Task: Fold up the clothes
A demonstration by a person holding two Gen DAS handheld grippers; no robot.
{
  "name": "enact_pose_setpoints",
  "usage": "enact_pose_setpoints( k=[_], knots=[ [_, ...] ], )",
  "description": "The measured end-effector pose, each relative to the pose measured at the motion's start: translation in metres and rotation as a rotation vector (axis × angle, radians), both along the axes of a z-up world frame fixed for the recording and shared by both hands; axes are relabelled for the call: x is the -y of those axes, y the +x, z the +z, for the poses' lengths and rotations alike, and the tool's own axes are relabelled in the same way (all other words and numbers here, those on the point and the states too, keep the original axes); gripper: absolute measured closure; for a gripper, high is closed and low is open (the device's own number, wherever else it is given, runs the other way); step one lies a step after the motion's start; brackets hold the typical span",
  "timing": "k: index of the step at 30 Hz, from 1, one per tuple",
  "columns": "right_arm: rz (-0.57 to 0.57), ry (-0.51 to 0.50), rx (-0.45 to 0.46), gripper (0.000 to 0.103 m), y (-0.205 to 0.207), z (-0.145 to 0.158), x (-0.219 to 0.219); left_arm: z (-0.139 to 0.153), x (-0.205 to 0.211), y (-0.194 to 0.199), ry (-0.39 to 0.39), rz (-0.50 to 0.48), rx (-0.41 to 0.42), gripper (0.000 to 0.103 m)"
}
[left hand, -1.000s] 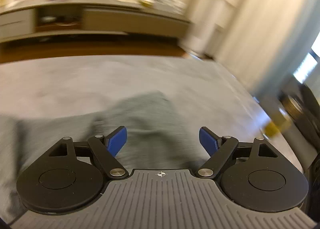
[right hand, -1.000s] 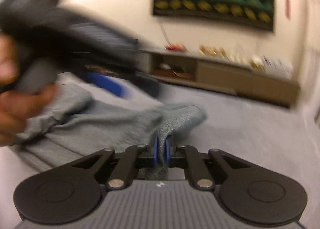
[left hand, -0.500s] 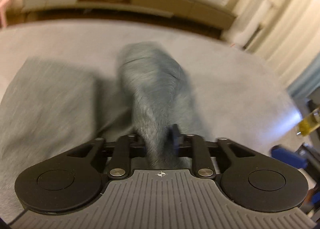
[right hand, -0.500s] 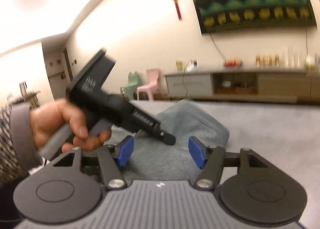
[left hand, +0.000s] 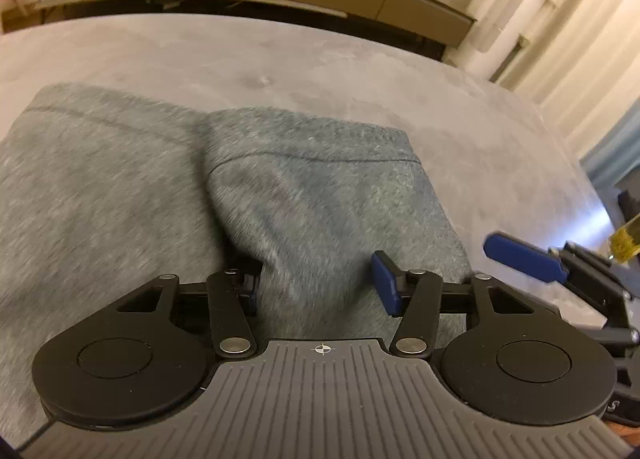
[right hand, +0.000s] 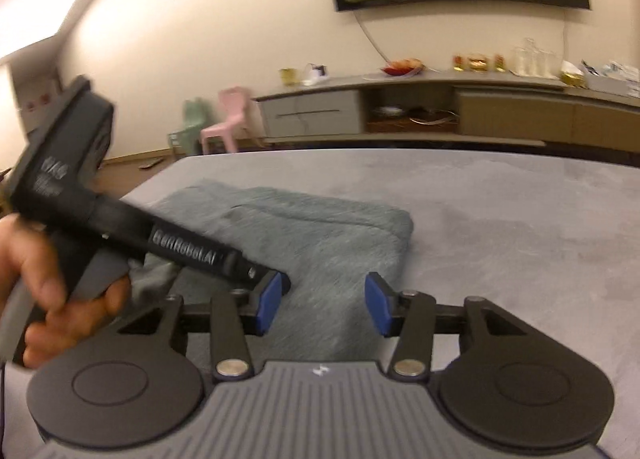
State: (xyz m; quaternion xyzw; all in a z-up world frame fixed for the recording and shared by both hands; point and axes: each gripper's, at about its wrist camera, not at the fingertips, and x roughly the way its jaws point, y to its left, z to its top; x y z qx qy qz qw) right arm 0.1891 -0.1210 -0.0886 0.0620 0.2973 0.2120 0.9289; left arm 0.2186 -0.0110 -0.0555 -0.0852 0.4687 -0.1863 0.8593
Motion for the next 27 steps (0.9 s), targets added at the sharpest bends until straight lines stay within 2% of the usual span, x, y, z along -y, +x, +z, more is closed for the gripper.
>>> enact_pose_setpoints(
  k=[1,2,3,4,5,6,9,10,11,14,16,18,20,21,23,26,27],
  knots=[
    [0.001,0.005,-0.02,0.061,0.005,-0.002,0.0,0.0,0.004,0.003,0.005,-0.013,0.002,0.07],
    [-0.003,-0.018,-0.048,0.078,0.008,-0.003,-0.002,0.0,0.009,0.007,0.008,-0.032,0.005,0.075],
    [-0.007,-0.041,-0.076,0.085,0.01,-0.004,-0.004,0.001,0.014,0.009,0.017,-0.052,0.01,0.077],
    [-0.031,-0.06,-0.075,0.088,0.008,0.001,-0.003,0.001,0.018,0.011,0.021,-0.072,0.017,0.079],
    [-0.056,-0.079,-0.074,0.089,0.006,0.006,-0.003,0.0,0.02,0.014,0.005,-0.092,0.025,0.086],
    [-0.078,-0.065,-0.045,0.089,0.001,0.016,-0.001,0.001,0.02,0.015,-0.045,-0.112,0.034,0.098],
    [-0.154,-0.019,0.046,0.089,-0.014,0.045,0.012,0.016,0.013,0.011,-0.339,-0.176,0.067,0.098],
    [-0.181,-0.004,0.076,0.087,-0.018,0.055,0.017,0.017,0.011,0.011,-0.412,-0.193,0.071,0.098],
    [-0.217,0.013,0.085,0.086,-0.02,0.058,0.023,0.012,0.011,0.015,-0.434,-0.2,0.053,0.098],
    [-0.248,0.025,0.022,0.086,-0.015,0.048,0.034,0.006,0.003,0.017,-0.398,-0.152,0.023,0.097],
    [-0.233,0.046,-0.031,0.086,-0.012,0.038,0.038,0.004,-0.004,0.016,-0.375,-0.114,0.013,0.089],
    [-0.182,0.08,-0.096,0.086,-0.012,0.027,0.038,0.003,-0.011,0.015,-0.352,-0.076,0.003,0.064],
    [-0.108,0.063,-0.083,0.086,-0.015,0.021,0.027,0.001,-0.018,0.014,-0.329,-0.039,-0.007,0.05],
    [-0.07,0.042,-0.09,0.086,-0.014,0.018,0.02,0.0,-0.022,0.014,-0.317,-0.02,-0.012,0.046],
    [-0.023,-0.008,-0.116,0.086,-0.011,0.01,0.006,-0.002,-0.029,0.013,-0.294,0.018,-0.022,0.047],
    [-0.044,-0.098,-0.162,0.09,-0.006,-0.009,-0.005,-0.004,-0.039,0.012,-0.259,0.074,-0.037,0.054],
    [-0.046,-0.1,-0.157,0.09,-0.005,-0.012,-0.006,-0.005,-0.043,0.011,-0.247,0.092,-0.042,0.057]
  ],
)
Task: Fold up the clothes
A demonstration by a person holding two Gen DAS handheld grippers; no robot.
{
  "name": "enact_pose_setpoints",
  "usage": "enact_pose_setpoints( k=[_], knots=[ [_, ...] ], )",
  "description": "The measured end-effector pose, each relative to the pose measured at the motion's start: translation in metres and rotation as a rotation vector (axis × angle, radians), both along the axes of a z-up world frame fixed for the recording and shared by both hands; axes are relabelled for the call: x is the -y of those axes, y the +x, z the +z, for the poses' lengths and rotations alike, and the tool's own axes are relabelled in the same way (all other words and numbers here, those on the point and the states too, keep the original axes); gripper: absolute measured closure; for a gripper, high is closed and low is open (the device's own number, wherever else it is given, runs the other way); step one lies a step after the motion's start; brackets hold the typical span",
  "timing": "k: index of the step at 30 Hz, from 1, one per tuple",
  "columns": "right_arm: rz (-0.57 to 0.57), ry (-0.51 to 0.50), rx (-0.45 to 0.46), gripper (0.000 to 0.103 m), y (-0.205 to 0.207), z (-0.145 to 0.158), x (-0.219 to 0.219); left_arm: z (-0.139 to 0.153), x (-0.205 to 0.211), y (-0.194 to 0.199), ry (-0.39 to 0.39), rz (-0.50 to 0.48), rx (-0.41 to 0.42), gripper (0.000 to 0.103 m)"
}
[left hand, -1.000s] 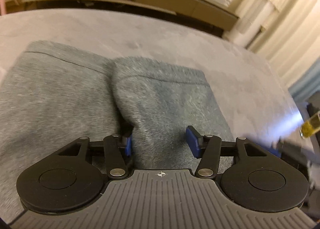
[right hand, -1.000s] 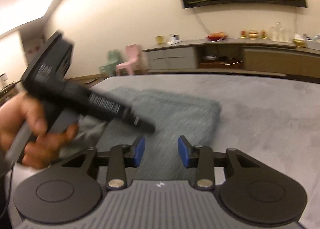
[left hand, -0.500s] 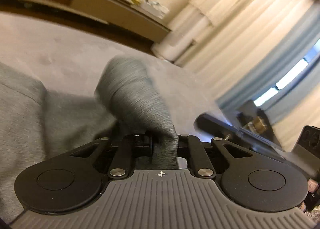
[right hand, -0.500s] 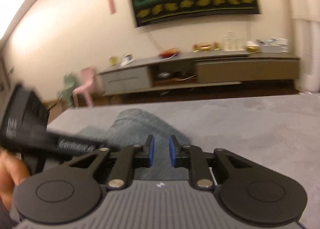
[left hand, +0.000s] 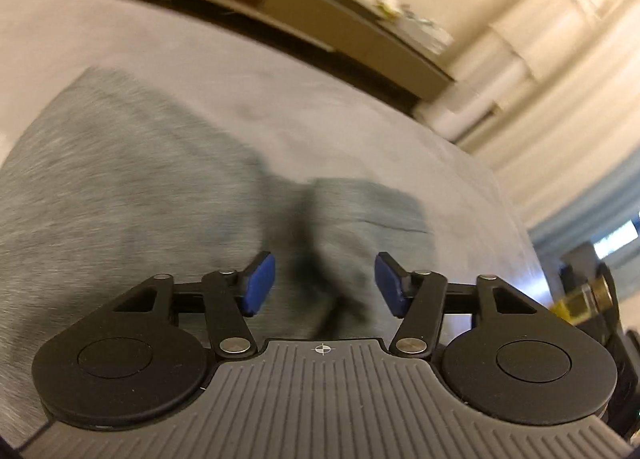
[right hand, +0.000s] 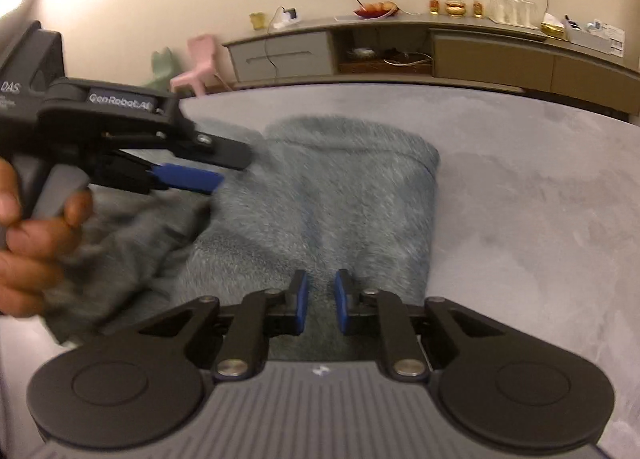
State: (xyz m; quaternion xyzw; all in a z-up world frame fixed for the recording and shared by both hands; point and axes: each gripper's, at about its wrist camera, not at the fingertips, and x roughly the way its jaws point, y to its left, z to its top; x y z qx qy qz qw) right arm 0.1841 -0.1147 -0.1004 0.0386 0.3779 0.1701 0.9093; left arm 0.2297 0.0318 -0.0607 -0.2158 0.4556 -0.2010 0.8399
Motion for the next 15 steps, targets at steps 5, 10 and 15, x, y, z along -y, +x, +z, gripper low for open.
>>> enact_pose_setpoints(
  k=[5,10,15],
  knots=[
    [-0.001,-0.013,-0.007,0.091,-0.001,0.004,-0.002,0.005,-0.017,-0.006,0.0,0.093,-0.01,0.079],
    [0.002,-0.018,-0.008,0.091,0.006,0.004,-0.003,0.01,-0.034,-0.012,-0.007,0.188,-0.016,0.099],
    [0.002,-0.029,-0.012,0.091,0.004,0.002,-0.004,0.016,-0.05,-0.019,-0.015,0.282,-0.022,0.078]
  ],
)
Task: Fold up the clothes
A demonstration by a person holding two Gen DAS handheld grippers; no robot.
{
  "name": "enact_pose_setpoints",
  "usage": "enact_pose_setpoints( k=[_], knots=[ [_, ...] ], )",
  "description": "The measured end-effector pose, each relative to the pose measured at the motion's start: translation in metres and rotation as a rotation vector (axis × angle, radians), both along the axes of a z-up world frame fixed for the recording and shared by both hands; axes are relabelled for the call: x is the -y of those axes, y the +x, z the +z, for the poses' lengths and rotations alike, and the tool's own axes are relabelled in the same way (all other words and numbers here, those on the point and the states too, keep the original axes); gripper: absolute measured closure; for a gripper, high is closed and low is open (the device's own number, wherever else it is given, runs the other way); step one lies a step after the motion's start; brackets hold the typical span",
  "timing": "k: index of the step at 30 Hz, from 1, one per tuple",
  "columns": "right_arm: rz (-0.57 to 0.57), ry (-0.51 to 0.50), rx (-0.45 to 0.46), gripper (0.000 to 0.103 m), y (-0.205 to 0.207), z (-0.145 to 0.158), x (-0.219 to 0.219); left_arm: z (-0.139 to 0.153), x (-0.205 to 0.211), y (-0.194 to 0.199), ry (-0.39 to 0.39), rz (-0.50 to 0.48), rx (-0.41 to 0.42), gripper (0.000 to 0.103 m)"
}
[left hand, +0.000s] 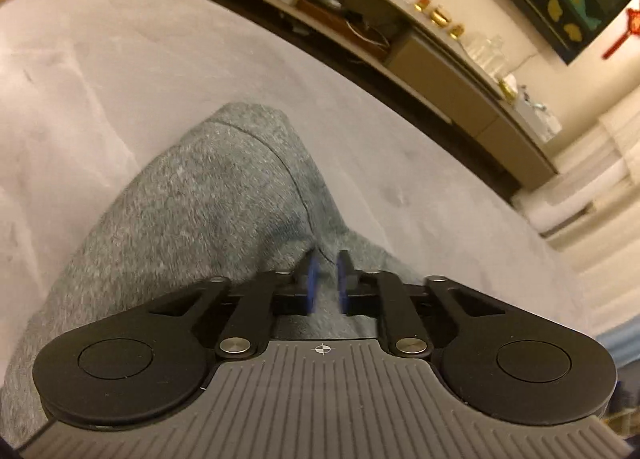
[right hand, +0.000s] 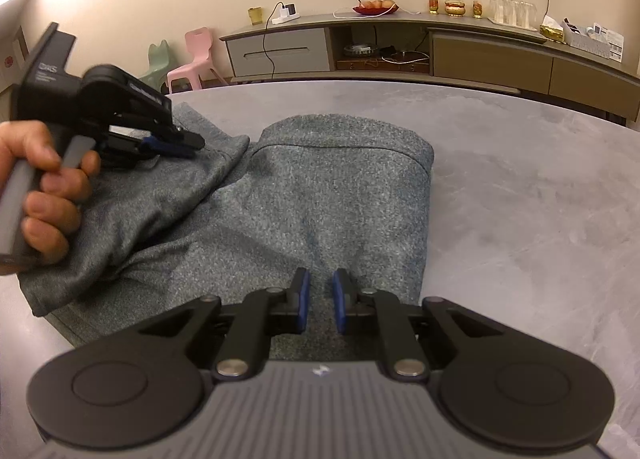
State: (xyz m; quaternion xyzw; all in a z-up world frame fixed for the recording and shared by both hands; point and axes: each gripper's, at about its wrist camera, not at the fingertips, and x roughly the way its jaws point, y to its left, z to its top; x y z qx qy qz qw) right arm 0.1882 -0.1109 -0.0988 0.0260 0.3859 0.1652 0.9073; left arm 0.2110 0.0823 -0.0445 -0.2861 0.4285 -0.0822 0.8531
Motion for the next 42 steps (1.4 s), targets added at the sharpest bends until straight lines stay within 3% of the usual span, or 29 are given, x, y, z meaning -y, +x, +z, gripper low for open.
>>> enact_pose_setpoints(
  k=[2,7,10,14,19,21,24,27,30,32,34,35,37,40,42],
  knots=[
    [0.004,0.002,-0.012,0.091,0.001,0.001,0.002,0.006,-0.006,-0.01,0.001,0.02,0.014,0.07],
    [-0.024,0.027,-0.054,0.09,0.006,0.01,0.008,0.048,-0.021,-0.102,0.026,-0.088,0.184,0.059],
    [-0.055,0.026,-0.038,0.085,0.003,0.021,0.007,0.034,-0.038,-0.145,-0.033,-0.121,0.123,0.058],
    [-0.055,0.044,0.054,0.075,-0.013,0.047,-0.004,-0.01,-0.036,-0.173,-0.004,-0.152,0.005,0.061],
    [0.027,0.103,0.052,0.072,-0.024,0.063,-0.036,0.004,-0.056,-0.191,-0.098,-0.185,0.114,0.058],
    [0.055,0.131,0.051,0.069,-0.022,0.072,-0.048,0.029,-0.074,-0.201,-0.091,-0.196,0.214,0.057],
    [0.068,0.154,0.032,0.066,-0.001,0.081,-0.074,0.053,-0.107,-0.205,-0.053,-0.12,0.304,0.056],
    [0.085,0.129,0.006,0.065,0.033,0.081,-0.117,0.032,-0.142,-0.201,-0.093,-0.053,0.253,0.058],
    [0.121,0.07,-0.021,0.066,0.07,0.071,-0.169,0.012,-0.144,-0.199,-0.09,-0.083,0.201,0.061],
    [0.125,-0.025,-0.082,0.07,0.096,0.05,-0.198,0.005,-0.14,-0.198,-0.078,-0.101,0.192,0.061],
    [0.124,-0.096,-0.133,0.069,0.12,0.03,-0.22,-0.001,-0.137,-0.198,-0.067,-0.119,0.184,0.061],
    [0.125,-0.08,-0.132,0.066,0.129,0.027,-0.224,-0.004,-0.135,-0.198,-0.061,-0.128,0.179,0.063],
    [0.134,-0.049,-0.143,0.064,0.139,0.026,-0.232,0.001,-0.134,-0.196,-0.047,-0.132,0.19,0.064],
    [0.239,-0.113,-0.08,0.064,0.133,0.025,-0.248,0.015,-0.135,-0.192,-0.023,-0.132,0.219,0.065],
    [0.245,-0.095,-0.099,0.064,0.135,0.03,-0.241,0.024,-0.136,-0.19,-0.008,-0.131,0.239,0.066]
  ],
)
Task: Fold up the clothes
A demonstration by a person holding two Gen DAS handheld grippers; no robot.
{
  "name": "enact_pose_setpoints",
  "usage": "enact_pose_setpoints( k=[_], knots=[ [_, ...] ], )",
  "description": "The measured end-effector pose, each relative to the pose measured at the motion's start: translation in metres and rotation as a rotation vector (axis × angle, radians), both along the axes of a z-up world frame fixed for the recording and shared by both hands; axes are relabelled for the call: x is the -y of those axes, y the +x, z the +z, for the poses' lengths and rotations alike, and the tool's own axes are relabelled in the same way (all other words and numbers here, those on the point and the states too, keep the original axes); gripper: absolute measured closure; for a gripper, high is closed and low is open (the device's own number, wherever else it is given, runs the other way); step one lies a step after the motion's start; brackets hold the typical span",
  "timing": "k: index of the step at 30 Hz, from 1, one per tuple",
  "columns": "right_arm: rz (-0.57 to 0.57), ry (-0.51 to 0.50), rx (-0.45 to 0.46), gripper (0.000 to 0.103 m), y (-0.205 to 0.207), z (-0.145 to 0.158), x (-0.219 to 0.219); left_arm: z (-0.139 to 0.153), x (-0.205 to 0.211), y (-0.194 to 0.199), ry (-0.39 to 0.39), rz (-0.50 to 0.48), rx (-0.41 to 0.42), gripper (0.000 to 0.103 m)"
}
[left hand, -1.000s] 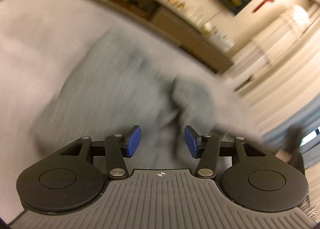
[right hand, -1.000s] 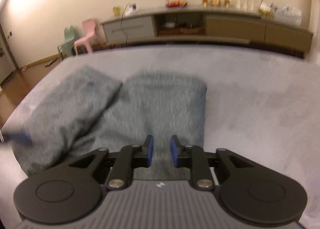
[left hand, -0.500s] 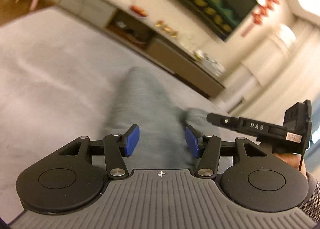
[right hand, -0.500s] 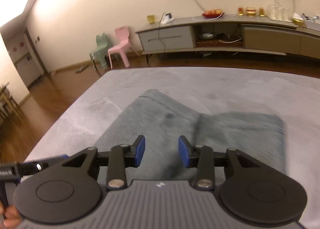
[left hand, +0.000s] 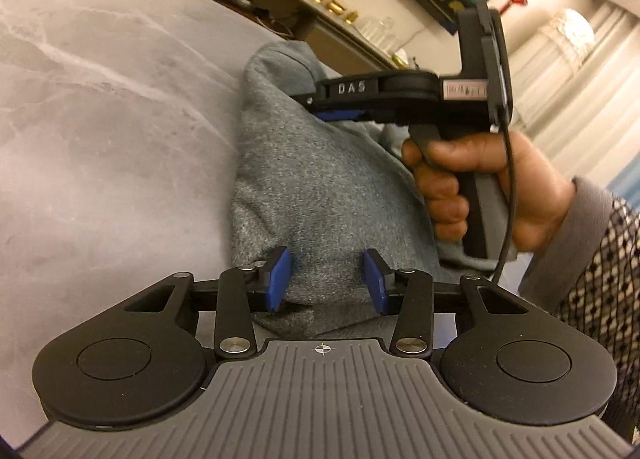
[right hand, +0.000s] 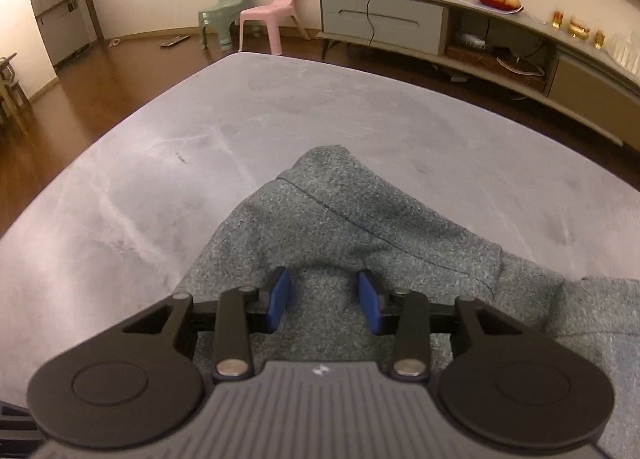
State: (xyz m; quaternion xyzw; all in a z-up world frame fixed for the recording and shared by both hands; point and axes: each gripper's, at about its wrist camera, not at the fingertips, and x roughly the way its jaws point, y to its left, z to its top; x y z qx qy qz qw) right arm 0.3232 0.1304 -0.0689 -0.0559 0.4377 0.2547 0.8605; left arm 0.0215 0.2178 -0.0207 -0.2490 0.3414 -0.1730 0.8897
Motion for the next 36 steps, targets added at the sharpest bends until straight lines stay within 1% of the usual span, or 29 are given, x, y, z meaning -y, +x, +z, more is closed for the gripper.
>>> enact_pose_setpoints(
  k=[1,2,3,4,5,6,8,9,10,11,13,14,15,17,19,20,21,22,23,25,27,28,30,31,33,34,36],
  knots=[
    [-0.023,0.033,-0.011,0.066,0.0,0.006,0.01,0.005,0.0,0.001,0.007,0.001,0.01,0.066],
    [-0.079,0.099,-0.002,0.065,-0.004,0.018,0.028,0.009,0.0,0.003,0.014,0.002,0.02,0.065],
    [-0.125,0.172,0.015,0.063,-0.014,0.027,0.05,0.014,-0.001,0.004,0.021,0.003,0.03,0.063],
    [-0.171,0.246,0.032,0.055,-0.025,0.037,0.071,0.018,-0.001,0.005,0.028,0.005,0.04,0.06],
    [-0.183,0.255,0.052,0.053,-0.037,0.041,0.087,0.023,-0.001,0.006,0.035,0.006,0.051,0.058],
    [-0.194,0.262,0.073,0.053,-0.05,0.045,0.103,0.028,-0.001,0.008,0.042,0.007,0.061,0.056],
    [-0.198,0.135,0.147,0.053,-0.072,0.043,0.123,0.038,0.0,0.017,0.062,0.007,0.067,0.054],
    [-0.199,0.071,0.184,0.053,-0.083,0.041,0.133,0.042,0.005,0.035,0.088,0.002,0.04,0.052],
    [-0.223,0.029,0.2,0.053,-0.088,0.039,0.143,0.041,0.01,0.056,0.118,-0.003,0.008,0.049],
    [-0.262,0.013,0.199,0.053,-0.09,0.038,0.161,0.04,0.015,0.077,0.148,-0.009,-0.024,0.048],
    [-0.324,0.031,0.179,0.052,-0.091,0.035,0.19,0.028,0.025,0.114,0.199,-0.003,-0.086,0.046],
    [-0.321,0.044,0.163,0.052,-0.093,0.032,0.198,0.02,0.029,0.131,0.223,0.003,-0.116,0.046],
    [-0.302,0.036,0.168,0.053,-0.095,0.029,0.199,0.013,0.034,0.145,0.222,0.002,-0.14,0.046],
    [-0.284,0.018,0.168,0.053,-0.095,0.021,0.204,0.0,0.042,0.165,0.145,-0.022,-0.168,0.046],
    [-0.287,-0.001,0.159,0.053,-0.091,0.008,0.209,-0.008,0.046,0.174,0.086,-0.045,-0.173,0.046],
    [-0.288,-0.01,0.154,0.054,-0.09,0.001,0.212,-0.011,0.049,0.177,0.085,-0.043,-0.168,0.058],
    [-0.295,-0.005,0.122,0.055,-0.085,-0.007,0.217,-0.015,0.049,0.178,0.101,-0.025,-0.169,0.091],
    [-0.294,0.001,0.094,0.056,-0.081,-0.015,0.22,-0.018,0.044,0.175,0.098,0.019,-0.169,0.093],
    [-0.293,0.006,0.102,0.056,-0.08,-0.019,0.221,-0.018,0.034,0.17,0.063,0.09,-0.161,0.101],
    [-0.291,-0.028,0.106,0.056,-0.077,-0.021,0.212,-0.021,0.014,0.158,-0.006,0.222,-0.152,0.103],
    [-0.286,-0.055,0.118,0.056,-0.076,-0.024,0.204,-0.032,-0.002,0.146,-0.074,0.314,-0.172,0.103],
    [-0.282,-0.07,0.136,0.056,-0.078,-0.026,0.2,-0.037,-0.006,0.143,-0.088,0.328,-0.181,0.103],
    [-0.283,-0.08,0.156,0.054,-0.079,-0.028,0.196,-0.039,0.0,0.14,-0.058,0.275,-0.182,0.103],
    [-0.282,-0.078,0.158,0.054,-0.078,-0.028,0.196,-0.029,0.002,0.134,-0.043,0.268,-0.158,0.103],
    [-0.273,-0.069,0.154,0.054,-0.077,-0.027,0.198,-0.01,0.006,0.12,-0.013,0.253,-0.111,0.095],
    [-0.267,-0.061,0.148,0.054,-0.078,-0.025,0.2,0.0,0.007,0.113,0.002,0.246,-0.087,0.093],
    [-0.291,-0.023,0.144,0.054,-0.079,-0.017,0.209,0.02,0.011,0.099,0.031,0.231,-0.04,0.091]
  ],
)
